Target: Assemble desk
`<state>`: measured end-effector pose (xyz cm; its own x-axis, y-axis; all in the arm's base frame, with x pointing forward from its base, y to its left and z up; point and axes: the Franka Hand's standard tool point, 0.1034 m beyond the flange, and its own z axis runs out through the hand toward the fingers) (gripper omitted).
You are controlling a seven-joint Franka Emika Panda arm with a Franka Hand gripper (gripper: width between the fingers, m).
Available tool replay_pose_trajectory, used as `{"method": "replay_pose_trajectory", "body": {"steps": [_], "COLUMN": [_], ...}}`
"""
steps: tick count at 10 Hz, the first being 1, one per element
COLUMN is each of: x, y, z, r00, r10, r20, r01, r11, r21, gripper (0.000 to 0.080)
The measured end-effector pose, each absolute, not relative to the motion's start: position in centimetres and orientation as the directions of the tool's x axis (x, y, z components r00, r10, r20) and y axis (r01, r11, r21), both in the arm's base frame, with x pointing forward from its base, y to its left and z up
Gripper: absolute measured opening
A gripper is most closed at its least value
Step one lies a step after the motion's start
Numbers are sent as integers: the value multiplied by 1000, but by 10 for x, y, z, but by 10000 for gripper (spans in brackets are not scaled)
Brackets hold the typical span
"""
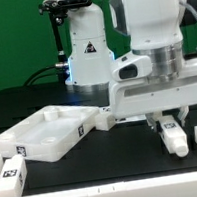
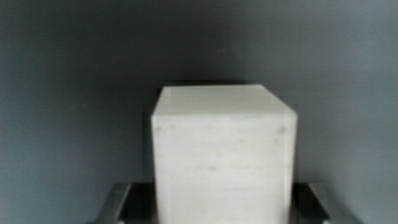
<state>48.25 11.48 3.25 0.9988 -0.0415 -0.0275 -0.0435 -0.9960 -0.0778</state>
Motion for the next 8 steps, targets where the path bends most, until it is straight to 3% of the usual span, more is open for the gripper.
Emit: {"method": "replay_pose_trajectory", "body": {"steps": [2, 3, 4, 8], "x": [459, 447, 441, 437], "y": [145, 158, 158, 159], "z": [63, 69, 60, 58], "r00": [999, 999, 999, 999], "r10": [-45, -44, -49, -42], "r20": [-14, 9, 18, 25], "r01": [-46, -43, -47, -39], "r11": [-995, -995, -995, -995], "r21": [-83, -88, -87, -87], "gripper": [284, 284, 284, 284]}}
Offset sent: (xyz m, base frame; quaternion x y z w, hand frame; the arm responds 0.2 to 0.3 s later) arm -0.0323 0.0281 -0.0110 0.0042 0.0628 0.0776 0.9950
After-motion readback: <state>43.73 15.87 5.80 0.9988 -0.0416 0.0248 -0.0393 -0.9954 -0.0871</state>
